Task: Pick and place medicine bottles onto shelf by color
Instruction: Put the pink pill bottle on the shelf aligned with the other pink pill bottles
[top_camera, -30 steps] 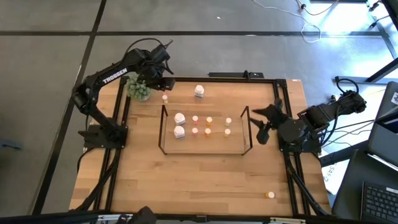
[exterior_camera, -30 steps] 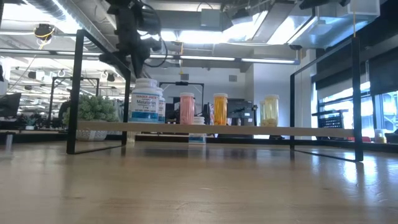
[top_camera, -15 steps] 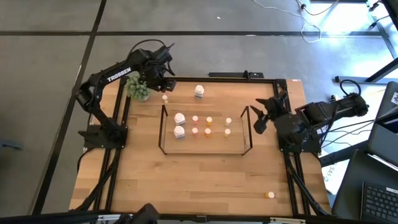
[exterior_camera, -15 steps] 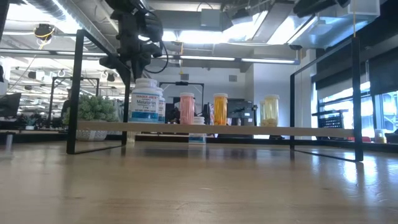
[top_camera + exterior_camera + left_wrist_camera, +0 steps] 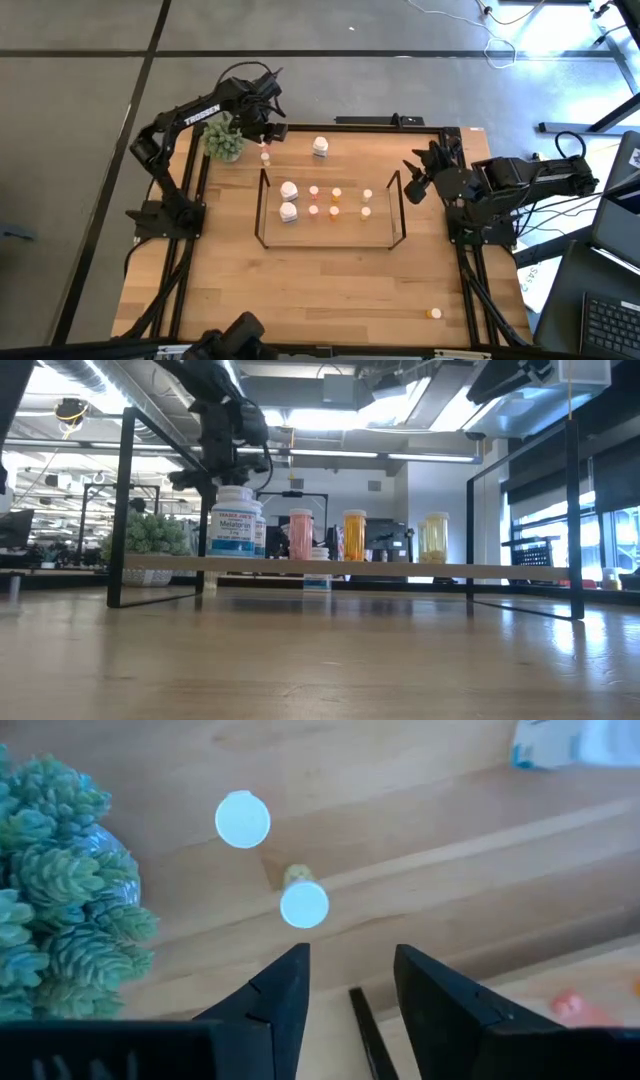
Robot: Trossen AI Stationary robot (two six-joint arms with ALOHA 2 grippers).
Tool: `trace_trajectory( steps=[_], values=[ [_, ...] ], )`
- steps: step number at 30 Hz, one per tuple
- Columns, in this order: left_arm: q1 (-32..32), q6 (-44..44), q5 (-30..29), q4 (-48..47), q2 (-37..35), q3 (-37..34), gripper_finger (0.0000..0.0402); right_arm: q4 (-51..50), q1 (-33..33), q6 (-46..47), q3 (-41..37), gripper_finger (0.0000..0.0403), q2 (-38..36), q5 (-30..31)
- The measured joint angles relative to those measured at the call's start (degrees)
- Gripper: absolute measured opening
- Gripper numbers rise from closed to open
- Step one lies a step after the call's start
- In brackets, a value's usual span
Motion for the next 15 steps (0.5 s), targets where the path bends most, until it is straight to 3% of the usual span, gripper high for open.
trace_trajectory(
  steps=[15],
  values=[
    [1.81, -1.17, -2.36, 0.89, 0.79, 0.00, 0.0141, -0.02, -0.93, -0.09, 0.00, 0.0173, 0.00, -2.18]
  ],
)
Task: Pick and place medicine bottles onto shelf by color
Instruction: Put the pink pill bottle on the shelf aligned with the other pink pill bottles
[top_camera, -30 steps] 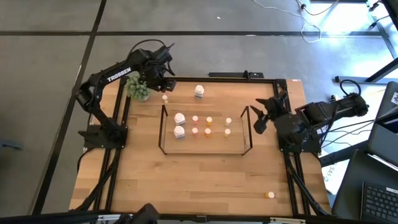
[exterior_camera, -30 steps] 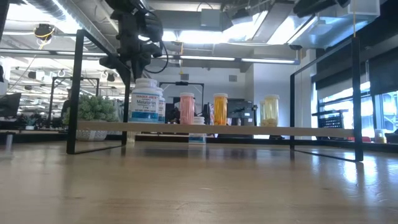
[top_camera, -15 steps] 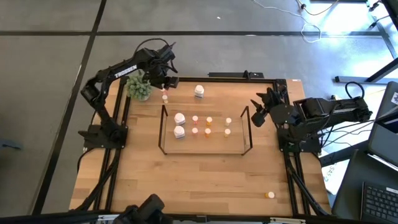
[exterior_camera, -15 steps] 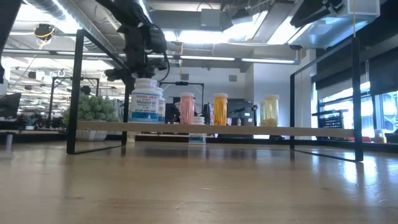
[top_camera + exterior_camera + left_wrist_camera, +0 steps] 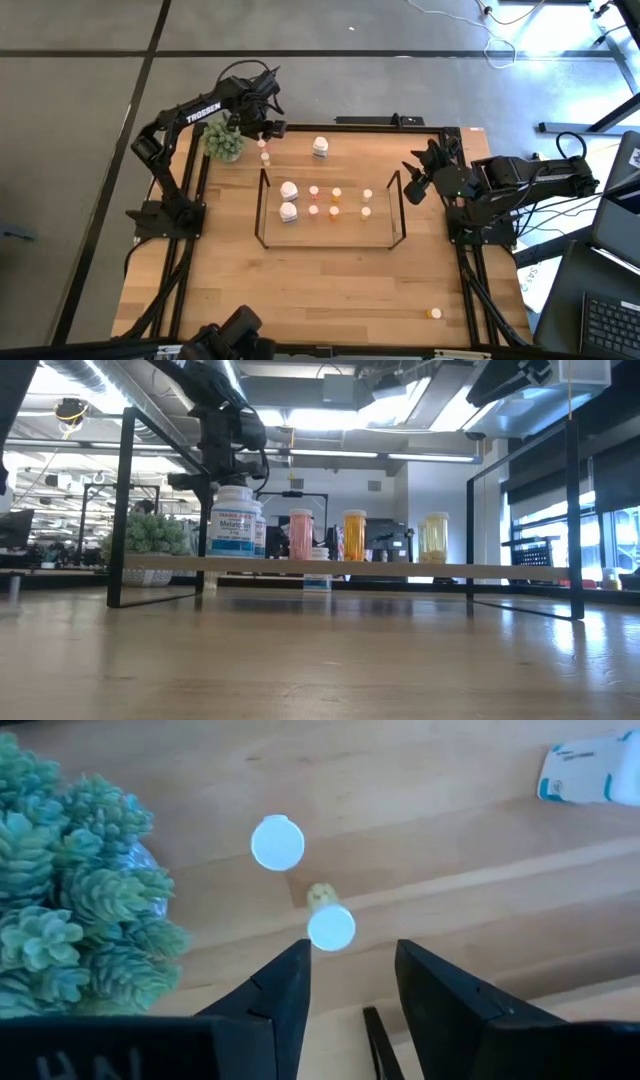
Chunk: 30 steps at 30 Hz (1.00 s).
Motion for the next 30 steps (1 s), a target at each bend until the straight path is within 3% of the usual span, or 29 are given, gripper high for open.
trace_trajectory(
  steps=[6, 11, 17, 30],
  values=[
    [0.10, -0.03, -0.61, 0.66, 0.00, 0.00, 0.0141, 0.00, 0.00, 0.00, 0.00, 0.0173, 0.00, 0.01],
    [0.09, -0.12, -5.81, 0.69, 0.00, 0.00, 0.0141, 0.00, 0.00, 0.00, 0.00, 0.0173, 0.00, 0.00],
    [0.04, -0.20, -7.96, 0.69, 0.00, 0.00, 0.0141, 0.02, 0.00, 0.02, 0.00, 0.0173, 0.00, 0.00],
    [-0.06, 0.69, -8.21, 0.70, 0.00, 0.00, 0.0141, 0.00, 0.00, 0.02, 0.00, 0.0173, 0.00, 0.00]
  ],
)
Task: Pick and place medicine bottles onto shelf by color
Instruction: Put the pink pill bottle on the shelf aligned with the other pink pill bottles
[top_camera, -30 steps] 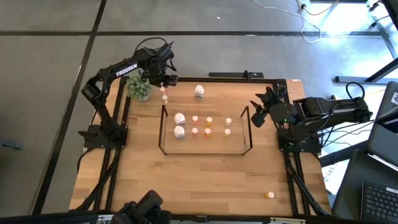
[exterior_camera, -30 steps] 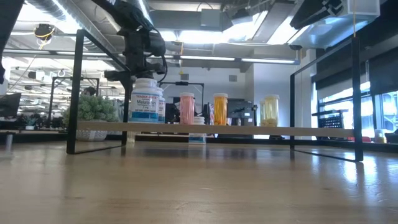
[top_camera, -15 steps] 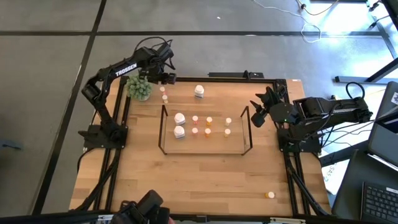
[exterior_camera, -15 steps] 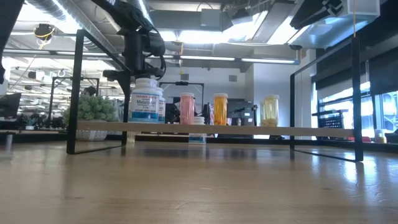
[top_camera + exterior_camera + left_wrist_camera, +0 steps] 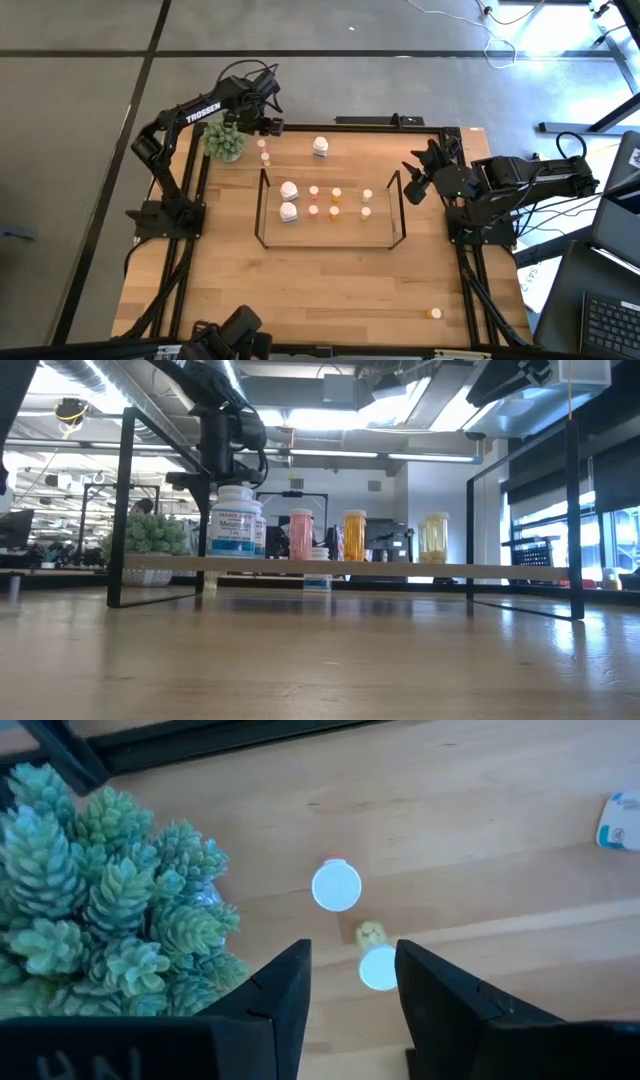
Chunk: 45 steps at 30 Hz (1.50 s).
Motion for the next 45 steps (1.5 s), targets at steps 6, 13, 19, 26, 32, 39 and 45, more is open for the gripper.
trace_trajectory(
  steps=[6, 13, 19, 26, 32, 39, 45],
  values=[
    [0.06, 4.49, 0.32, 0.00, 0.00, 0.00, 0.0142, 0.01, 0.00, 0.00, 0.00, 0.0173, 0.00, -0.01],
    [0.05, 10.23, 1.29, -0.29, 0.02, 0.00, 0.0178, 0.00, 0.02, 0.00, 0.00, 0.0173, 0.00, -0.01],
    [-0.68, 16.85, -0.13, 0.88, 0.75, 0.00, 0.0208, 0.02, 0.02, 0.00, 0.00, 0.0173, 0.00, -0.02],
    [-0.85, 19.22, 0.46, 1.26, 6.40, -0.01, 0.0211, 0.02, 0.02, 0.00, 0.00, 0.0173, 0.00, -0.03],
    [-0.76, 20.25, 0.49, 1.33, 8.92, -0.02, 0.0211, 0.02, 0.02, 0.02, 0.00, 0.0173, 0.00, -0.02],
    [-0.75, 21.71, -1.98, 1.73, 10.78, 0.00, 0.0211, 0.01, 0.02, 0.02, 0.00, 0.0173, 0.00, -0.02],
    [-0.76, 21.71, -3.04, 2.54, 11.92, 0.00, 0.0211, 0.02, 0.02, 0.02, 0.00, 0.0173, 0.00, -0.02]
  ],
)
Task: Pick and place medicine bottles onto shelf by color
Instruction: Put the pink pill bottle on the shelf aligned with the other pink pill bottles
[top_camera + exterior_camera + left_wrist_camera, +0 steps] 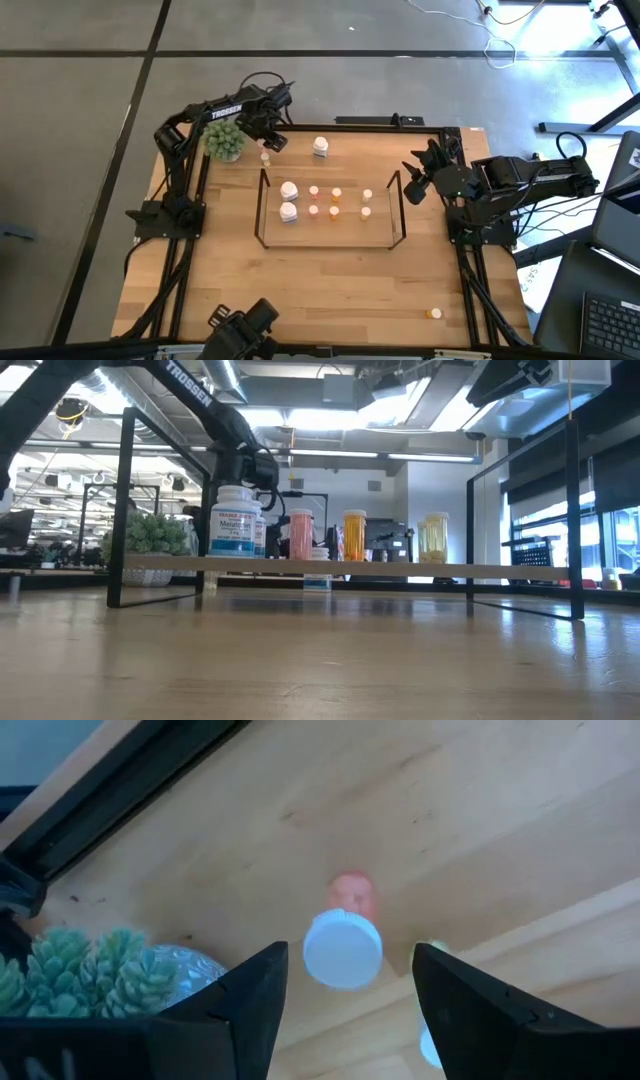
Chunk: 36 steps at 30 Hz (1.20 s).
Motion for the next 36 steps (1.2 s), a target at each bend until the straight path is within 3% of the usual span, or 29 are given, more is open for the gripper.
trace_trajectory(
  steps=[14, 36],
  values=[
    [0.00, 1.43, -2.27, 1.61, 0.59, 0.00, 0.0211, -0.02, 0.00, 0.00, 0.00, 0.0173, 0.00, 0.02],
    [0.00, 2.51, -1.25, 0.35, 0.59, 0.00, 0.0211, -0.02, 0.00, 0.00, 0.00, 0.0173, 0.00, 0.00]
  ],
)
